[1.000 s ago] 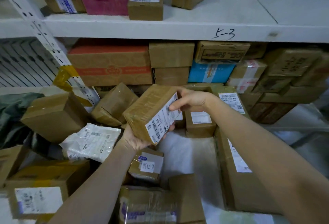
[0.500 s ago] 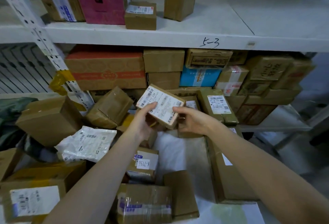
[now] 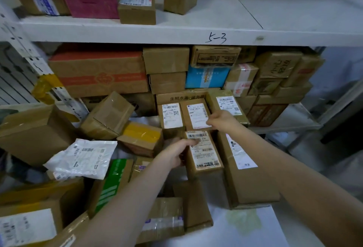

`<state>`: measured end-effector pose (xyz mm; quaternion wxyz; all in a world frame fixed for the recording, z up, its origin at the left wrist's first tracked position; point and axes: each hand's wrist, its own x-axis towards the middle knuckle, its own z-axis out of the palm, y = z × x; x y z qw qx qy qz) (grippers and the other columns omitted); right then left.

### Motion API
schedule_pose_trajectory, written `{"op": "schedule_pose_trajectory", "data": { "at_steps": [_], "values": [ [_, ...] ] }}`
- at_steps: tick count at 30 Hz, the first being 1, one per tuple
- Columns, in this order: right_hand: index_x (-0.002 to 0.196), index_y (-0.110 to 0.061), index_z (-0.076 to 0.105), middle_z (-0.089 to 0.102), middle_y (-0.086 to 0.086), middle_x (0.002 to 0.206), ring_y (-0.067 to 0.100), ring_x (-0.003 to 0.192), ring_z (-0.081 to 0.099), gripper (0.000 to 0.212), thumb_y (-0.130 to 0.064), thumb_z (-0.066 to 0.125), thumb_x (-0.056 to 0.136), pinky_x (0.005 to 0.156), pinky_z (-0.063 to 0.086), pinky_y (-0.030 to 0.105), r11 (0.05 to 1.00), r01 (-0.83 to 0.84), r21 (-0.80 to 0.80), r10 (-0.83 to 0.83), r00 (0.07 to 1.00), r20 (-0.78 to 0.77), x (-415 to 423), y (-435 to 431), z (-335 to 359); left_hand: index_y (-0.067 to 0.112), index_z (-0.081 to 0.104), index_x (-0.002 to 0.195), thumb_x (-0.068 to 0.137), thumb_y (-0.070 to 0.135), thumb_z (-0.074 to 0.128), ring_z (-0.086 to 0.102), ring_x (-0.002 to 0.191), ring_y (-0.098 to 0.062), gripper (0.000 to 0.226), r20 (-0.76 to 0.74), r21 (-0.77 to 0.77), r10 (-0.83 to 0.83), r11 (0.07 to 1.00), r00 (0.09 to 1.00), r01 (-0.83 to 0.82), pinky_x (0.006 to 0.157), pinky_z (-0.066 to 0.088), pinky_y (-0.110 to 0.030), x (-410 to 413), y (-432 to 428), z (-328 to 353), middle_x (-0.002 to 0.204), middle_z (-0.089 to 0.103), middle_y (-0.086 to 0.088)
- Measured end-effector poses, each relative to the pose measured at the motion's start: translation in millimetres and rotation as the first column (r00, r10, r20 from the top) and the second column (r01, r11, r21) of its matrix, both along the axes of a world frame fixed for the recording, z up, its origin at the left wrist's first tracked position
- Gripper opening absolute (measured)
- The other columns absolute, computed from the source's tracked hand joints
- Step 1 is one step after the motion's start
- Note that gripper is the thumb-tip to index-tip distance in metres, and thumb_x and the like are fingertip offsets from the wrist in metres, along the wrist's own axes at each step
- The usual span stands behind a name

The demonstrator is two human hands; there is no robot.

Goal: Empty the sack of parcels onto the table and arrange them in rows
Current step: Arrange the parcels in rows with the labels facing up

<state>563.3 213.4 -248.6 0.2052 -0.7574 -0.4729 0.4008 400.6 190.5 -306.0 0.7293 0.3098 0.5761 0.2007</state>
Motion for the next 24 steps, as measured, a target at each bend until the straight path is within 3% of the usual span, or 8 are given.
{"op": "schedule_pose_trajectory", "data": {
  "at_steps": [4, 9, 11, 13, 16, 18, 21, 24],
  "values": [
    [0.098, -0.006, 0.070, 0.070, 0.008, 0.099, 0.019, 0.088, 0.066, 0.016, -0.017, 0.063, 0.088, 0.084, 0.057, 0.036, 0.983, -0.172, -0.072, 0.181, 0.970, 0.162, -1, -13, -19, 0.015, 0.061, 0.118, 0.079, 0.025, 0.077, 0.069, 0.094, -0.026, 0.044, -0.010, -0.048, 0.023, 0.999, 1.000, -0.023, 0.091, 0.052, -0.042, 21, 0, -16, 0.101, 0.074, -0.008],
    [0.110, -0.010, 0.069, 0.067, 0.009, 0.109, 0.024, 0.097, 0.064, 0.024, -0.016, 0.058, 0.089, 0.083, 0.056, 0.039, 0.958, -0.287, -0.031, 0.279, 0.896, 0.344, -7, -23, -45, 0.012, 0.059, 0.119, 0.088, 0.037, 0.068, 0.069, 0.091, -0.025, 0.041, -0.021, -0.013, 0.126, 0.992, 0.992, -0.126, 0.075, 0.056, -0.036, 43, 10, -42, 0.103, 0.072, -0.011],
    [0.116, -0.012, 0.065, 0.065, 0.009, 0.114, 0.026, 0.102, 0.063, 0.029, -0.013, 0.060, 0.088, 0.085, 0.054, 0.037, 0.944, -0.325, -0.062, 0.324, 0.873, 0.364, -5, -23, -56, 0.010, 0.057, 0.122, 0.090, 0.040, 0.064, 0.068, 0.096, -0.026, 0.045, -0.038, -0.003, 0.155, 0.988, 0.987, -0.155, 0.082, 0.057, -0.039, 47, 14, -56, 0.109, 0.070, -0.011],
    [0.115, -0.011, 0.065, 0.066, 0.010, 0.113, 0.026, 0.103, 0.062, 0.029, -0.012, 0.061, 0.087, 0.085, 0.054, 0.035, 0.914, -0.388, -0.117, 0.402, 0.828, 0.392, -5, -24, -66, 0.008, 0.060, 0.116, 0.096, 0.030, 0.058, 0.067, 0.090, -0.023, 0.030, -0.023, -0.030, 0.134, 0.990, 0.991, -0.134, 0.083, 0.056, -0.038, 48, 11, -55, 0.100, 0.070, -0.010],
    [0.115, -0.008, 0.065, 0.066, 0.010, 0.111, 0.024, 0.101, 0.063, 0.028, -0.007, 0.058, 0.088, 0.082, 0.053, 0.030, 0.859, -0.476, -0.189, 0.511, 0.769, 0.385, -8, -27, -76, 0.012, 0.061, 0.101, 0.099, 0.015, 0.052, 0.059, 0.078, -0.013, 0.010, -0.090, -0.039, 0.101, 0.994, 0.991, -0.105, 0.067, 0.049, -0.025, 47, 4, -50, 0.088, 0.064, -0.003],
    [0.112, -0.007, 0.065, 0.065, 0.009, 0.109, 0.023, 0.100, 0.063, 0.024, -0.006, 0.057, 0.089, 0.082, 0.054, 0.030, 0.825, -0.514, -0.234, 0.564, 0.728, 0.391, -11, -27, -76, 0.012, 0.060, 0.106, 0.099, 0.017, 0.051, 0.059, 0.084, -0.015, 0.012, -0.249, 0.083, 0.080, 0.995, 0.965, -0.061, 0.073, 0.050, -0.028, 40, 4, -46, 0.097, 0.065, -0.005],
    [0.091, -0.009, 0.061, 0.061, 0.004, 0.088, 0.024, 0.093, 0.065, 0.008, -0.005, 0.054, 0.090, 0.073, 0.051, 0.031, 0.792, -0.529, -0.304, 0.610, 0.669, 0.424, -18, -22, -66, 0.012, 0.063, 0.118, 0.094, 0.013, 0.056, 0.060, 0.108, -0.022, 0.025, -0.603, 0.375, 0.110, 0.913, 0.790, 0.160, 0.088, 0.045, -0.026, 17, 7, -37, 0.116, 0.066, -0.007],
    [0.106, -0.013, 0.061, 0.063, 0.007, 0.105, 0.028, 0.100, 0.062, 0.018, -0.012, 0.054, 0.090, 0.071, 0.048, 0.033, 0.847, -0.514, -0.137, 0.509, 0.706, 0.493, -42, -12, -55, 0.008, 0.070, 0.105, 0.088, 0.002, 0.055, 0.063, 0.102, -0.022, 0.023, -0.611, 0.591, 0.324, 0.794, 0.722, 0.143, 0.081, 0.042, -0.022, -16, 9, -10, 0.106, 0.070, -0.008]
  ]
}}
